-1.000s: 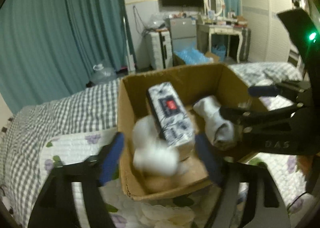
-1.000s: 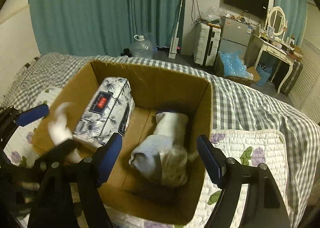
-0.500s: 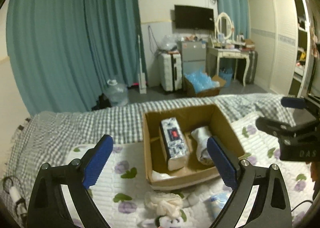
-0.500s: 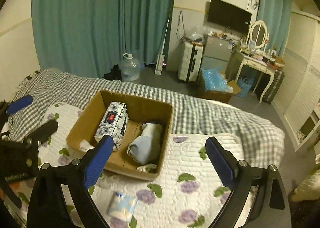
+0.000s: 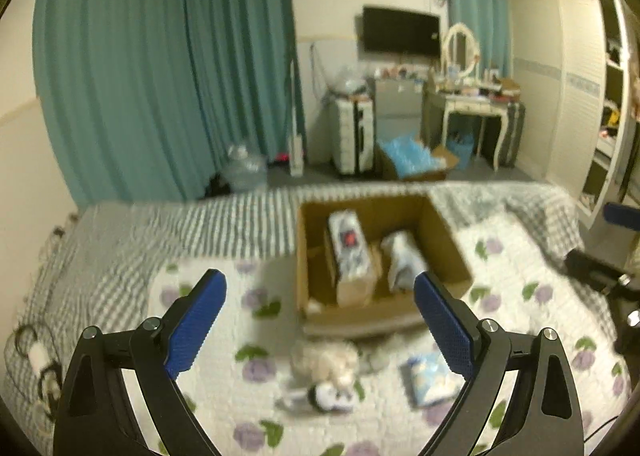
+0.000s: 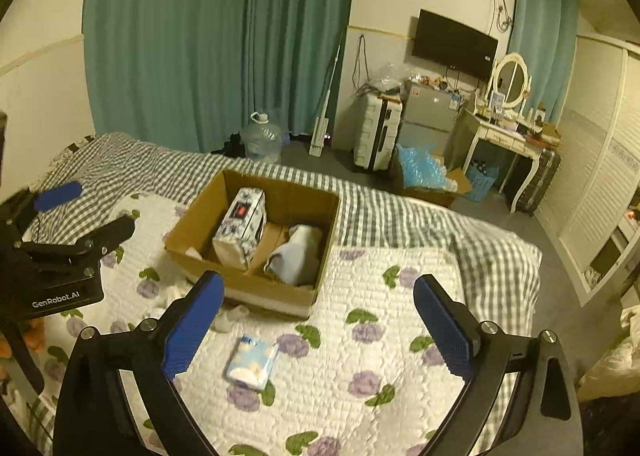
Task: Organize soft objects
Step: 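Move both open tools back toward the items on the bed, then grasp the light-blue tissue pack with the right tool while the left tool grasps the pipe-cleaner toy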
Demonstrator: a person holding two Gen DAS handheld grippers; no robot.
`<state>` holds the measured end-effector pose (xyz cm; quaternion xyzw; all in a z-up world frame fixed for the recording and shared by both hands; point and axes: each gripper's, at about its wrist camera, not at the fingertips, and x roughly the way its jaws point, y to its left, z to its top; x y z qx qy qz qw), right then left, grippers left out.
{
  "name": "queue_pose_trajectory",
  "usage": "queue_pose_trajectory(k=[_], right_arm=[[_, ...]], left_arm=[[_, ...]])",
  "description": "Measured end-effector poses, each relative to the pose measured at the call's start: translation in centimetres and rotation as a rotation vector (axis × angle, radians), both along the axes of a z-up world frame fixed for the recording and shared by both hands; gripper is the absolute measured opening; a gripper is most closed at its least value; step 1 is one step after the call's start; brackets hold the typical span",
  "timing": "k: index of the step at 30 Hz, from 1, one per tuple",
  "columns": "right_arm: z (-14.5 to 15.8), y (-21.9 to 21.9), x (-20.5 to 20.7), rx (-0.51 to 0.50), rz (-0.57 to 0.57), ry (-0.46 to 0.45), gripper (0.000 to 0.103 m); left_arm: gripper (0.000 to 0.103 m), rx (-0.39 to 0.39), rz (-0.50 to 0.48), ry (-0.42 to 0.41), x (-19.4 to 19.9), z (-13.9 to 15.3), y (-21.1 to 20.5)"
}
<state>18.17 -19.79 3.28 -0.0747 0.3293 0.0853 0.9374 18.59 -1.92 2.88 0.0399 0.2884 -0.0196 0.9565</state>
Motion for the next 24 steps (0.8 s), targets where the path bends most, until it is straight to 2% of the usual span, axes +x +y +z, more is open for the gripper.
queue_pose_trajectory(k=[3, 8, 13, 19, 24], right_arm=[[-2.1, 0.3, 0.1, 0.0, 0.001, 0.033, 0.096], [-6.1, 0.6, 0.8, 0.007, 0.004, 0.105, 0.096], [-9.2, 1.4, 1.5, 0.017, 0.008, 0.156, 0.096], [-12.4, 2.6, 2.5, 0.008, 0.021, 0.198, 0.096], [-15.6, 3.7, 3.5, 0.014, 0.035, 0.258, 0.096]], left_arm=[[0.096, -0.005, 0.032, 0.055, 0.1, -2.1, 1.4], [0.096, 0.015, 0.057, 0.089, -1.0, -5.4, 3.1], [0.096, -0.013, 0.09, 0.152, -0.9, -9.4, 4.9], [0.096, 0.013, 0.084, 0.191, -0.8, -12.7, 5.2], [0.096, 0.047, 0.031, 0.19, -0.7, -14.3, 4.5]])
